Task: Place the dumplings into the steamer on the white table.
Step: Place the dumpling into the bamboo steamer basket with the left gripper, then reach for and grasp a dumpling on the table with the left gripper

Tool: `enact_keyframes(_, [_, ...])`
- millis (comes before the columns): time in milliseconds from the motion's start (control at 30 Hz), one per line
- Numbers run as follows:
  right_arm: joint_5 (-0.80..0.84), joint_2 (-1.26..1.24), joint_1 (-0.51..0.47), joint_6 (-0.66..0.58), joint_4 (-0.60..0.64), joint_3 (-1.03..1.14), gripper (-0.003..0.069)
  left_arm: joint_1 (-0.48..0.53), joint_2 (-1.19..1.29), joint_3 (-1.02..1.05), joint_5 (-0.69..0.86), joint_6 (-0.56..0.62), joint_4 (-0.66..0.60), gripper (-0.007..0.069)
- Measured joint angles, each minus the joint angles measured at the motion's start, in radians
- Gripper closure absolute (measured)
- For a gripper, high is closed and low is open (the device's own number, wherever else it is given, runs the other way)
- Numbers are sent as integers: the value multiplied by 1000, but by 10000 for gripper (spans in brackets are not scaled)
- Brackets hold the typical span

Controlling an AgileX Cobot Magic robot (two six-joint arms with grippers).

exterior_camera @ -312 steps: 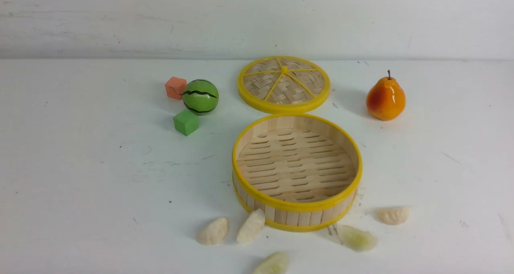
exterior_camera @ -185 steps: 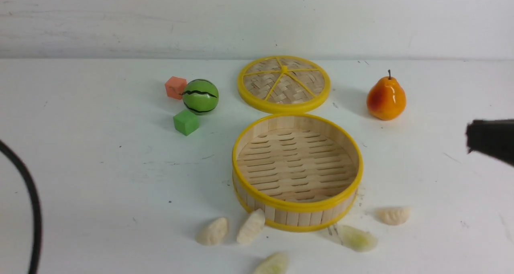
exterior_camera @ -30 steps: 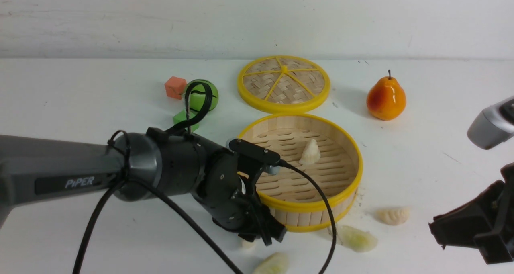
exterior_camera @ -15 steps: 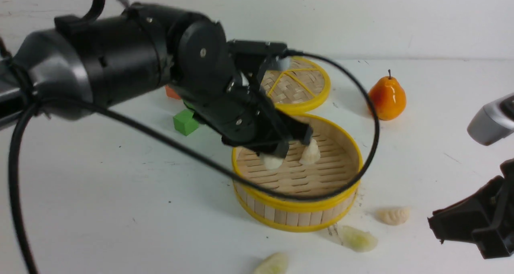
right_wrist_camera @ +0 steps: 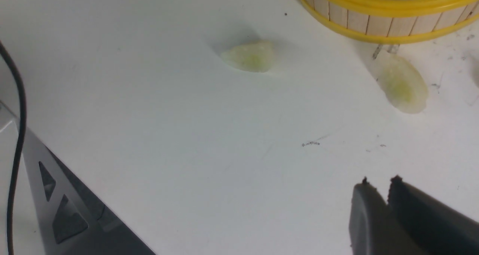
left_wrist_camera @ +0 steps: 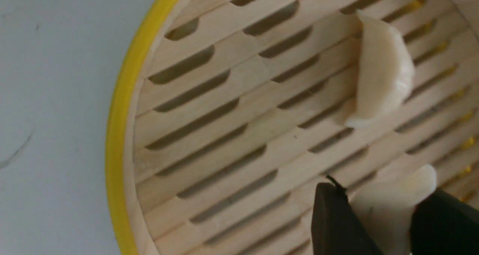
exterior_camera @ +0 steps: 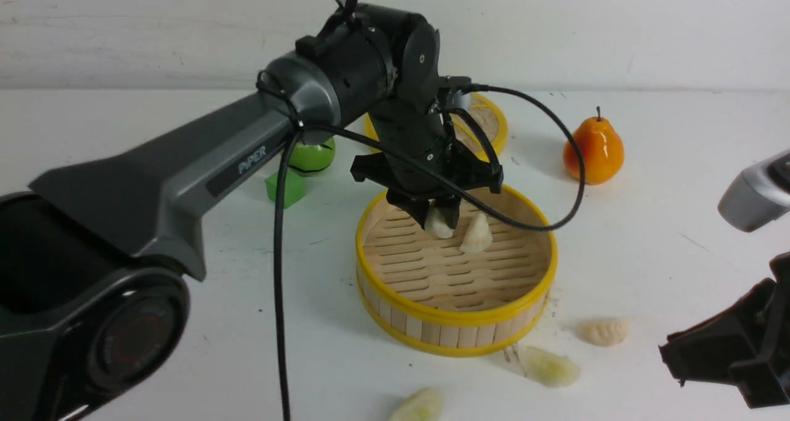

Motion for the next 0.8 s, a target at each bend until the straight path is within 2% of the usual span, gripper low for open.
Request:
enact_keyframes(133, [-2,0,0,0,1,0,574,-2,54,-33,-30,31,6,383])
enact_keyframes(267, [-4,0,0,0,1,0,571,-5,79,-35,-65,48,27,323])
enact_keyframes(300, [-4,0,0,0,0,0,568,-5,84,-35,-65,50,41,270])
enact_keyframes(367, [-4,0,0,0,0,0,566,-5,84,-36,-54,50,49,211])
enact_keyframes(500, [-4,0,0,0,4,0,565,-4,51,-75,44,42,47,135])
enact_keyframes(633, [-4,0,0,0,9,0,562,-4,-32,-125,100,55,29,122])
enact_keyframes(800, [0,0,0,0,23,0,557,-13,-207,-129,111,131,-15,120])
